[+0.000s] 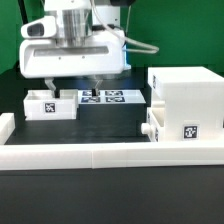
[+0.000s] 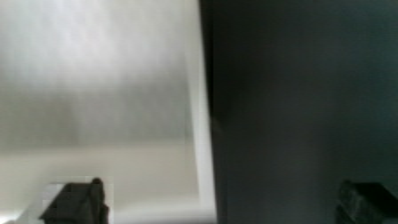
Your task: Assemble drawer
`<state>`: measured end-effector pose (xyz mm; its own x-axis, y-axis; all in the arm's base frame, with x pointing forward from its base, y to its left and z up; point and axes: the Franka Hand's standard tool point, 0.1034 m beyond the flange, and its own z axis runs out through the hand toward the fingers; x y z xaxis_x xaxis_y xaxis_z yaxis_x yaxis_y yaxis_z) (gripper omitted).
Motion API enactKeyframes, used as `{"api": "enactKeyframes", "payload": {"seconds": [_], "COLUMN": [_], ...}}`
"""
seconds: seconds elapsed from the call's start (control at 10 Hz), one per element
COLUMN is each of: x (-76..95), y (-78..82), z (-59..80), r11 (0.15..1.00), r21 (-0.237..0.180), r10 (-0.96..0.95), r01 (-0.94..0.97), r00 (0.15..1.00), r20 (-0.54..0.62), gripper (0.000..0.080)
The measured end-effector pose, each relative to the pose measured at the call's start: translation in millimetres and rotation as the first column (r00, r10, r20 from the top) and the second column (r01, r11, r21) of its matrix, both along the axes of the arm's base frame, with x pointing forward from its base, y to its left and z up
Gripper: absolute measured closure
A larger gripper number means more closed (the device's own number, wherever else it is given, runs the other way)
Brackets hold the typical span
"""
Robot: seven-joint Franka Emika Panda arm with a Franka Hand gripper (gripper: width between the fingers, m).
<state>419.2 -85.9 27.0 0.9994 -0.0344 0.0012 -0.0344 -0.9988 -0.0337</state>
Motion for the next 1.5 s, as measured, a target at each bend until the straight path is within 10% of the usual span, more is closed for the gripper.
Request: {"api": "enactKeyframes", "payload": {"seconds": [1.1, 1.4, 1.5], "x": [-18.5, -17.2, -17.2], "y": [0.1, -0.1, -0.1], "z": [-21.9, -21.5, -21.5], "r11": [0.993, 0.993, 0.993], "r21": [-0.018, -0.019, -0.019], "r10": [0.117, 0.118, 0.118], "r01": [-0.117, -0.118, -0.118], "r00": [0.993, 0.993, 0.993], "r20": [0.017, 0.019, 0.019], "gripper": [0.0150, 0.0568, 0.0568]}}
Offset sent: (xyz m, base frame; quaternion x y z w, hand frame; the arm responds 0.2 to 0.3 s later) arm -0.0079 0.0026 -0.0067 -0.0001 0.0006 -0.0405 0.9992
